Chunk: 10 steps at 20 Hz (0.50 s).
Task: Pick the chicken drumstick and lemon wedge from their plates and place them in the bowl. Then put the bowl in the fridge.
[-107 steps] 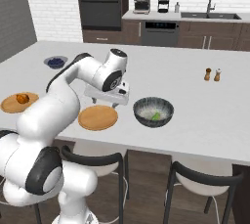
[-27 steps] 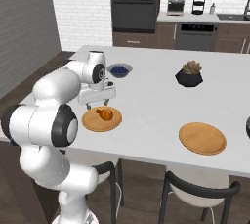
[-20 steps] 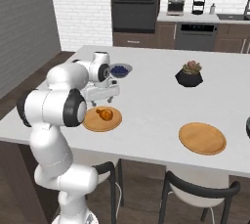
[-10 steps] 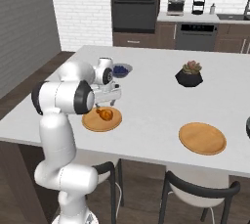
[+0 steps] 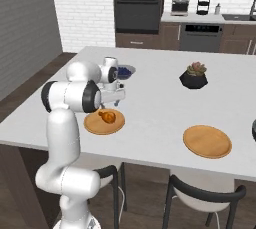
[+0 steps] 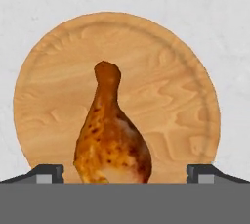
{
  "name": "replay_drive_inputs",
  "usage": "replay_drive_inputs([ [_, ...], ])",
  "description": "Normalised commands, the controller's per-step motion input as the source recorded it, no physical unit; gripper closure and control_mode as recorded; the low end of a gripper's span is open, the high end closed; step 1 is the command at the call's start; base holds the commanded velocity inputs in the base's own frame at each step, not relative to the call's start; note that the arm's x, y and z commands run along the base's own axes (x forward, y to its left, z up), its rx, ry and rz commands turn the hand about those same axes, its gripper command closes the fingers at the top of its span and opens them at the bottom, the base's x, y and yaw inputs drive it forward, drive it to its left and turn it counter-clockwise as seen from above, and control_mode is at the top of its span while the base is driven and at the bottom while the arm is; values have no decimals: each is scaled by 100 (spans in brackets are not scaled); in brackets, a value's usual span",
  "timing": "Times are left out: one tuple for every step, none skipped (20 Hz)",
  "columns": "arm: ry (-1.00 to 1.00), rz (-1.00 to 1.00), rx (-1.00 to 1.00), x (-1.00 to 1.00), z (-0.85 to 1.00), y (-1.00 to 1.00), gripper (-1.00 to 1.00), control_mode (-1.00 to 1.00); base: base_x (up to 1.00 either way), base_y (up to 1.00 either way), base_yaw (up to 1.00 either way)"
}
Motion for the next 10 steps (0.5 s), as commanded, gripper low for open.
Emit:
replay_drive_inputs([
  [1, 8, 0, -60, -26, 10, -100, -100, 0, 0, 0],
  [0, 8, 0, -68, -26, 0, -100, -100, 0, 0, 0],
  [0, 8, 0, -69, -27, 0, -100, -100, 0, 0, 0],
  [0, 8, 0, -69, -21, 0, -100, -100, 0, 0, 0],
  [0, 8, 0, -67, -21, 0, -100, -100, 0, 0, 0],
  [0, 7, 0, -64, -13, 0, -100, -100, 0, 0, 0],
  [-7, 5, 0, -61, 0, 0, -100, -100, 0, 0, 0],
  [-12, 5, 0, -60, 0, 0, -100, -100, 0, 0, 0],
  [-8, 6, 0, -53, 0, 0, -100, -100, 0, 0, 0],
  [-7, 7, 0, -44, 0, 2, -100, -100, 0, 0, 0],
])
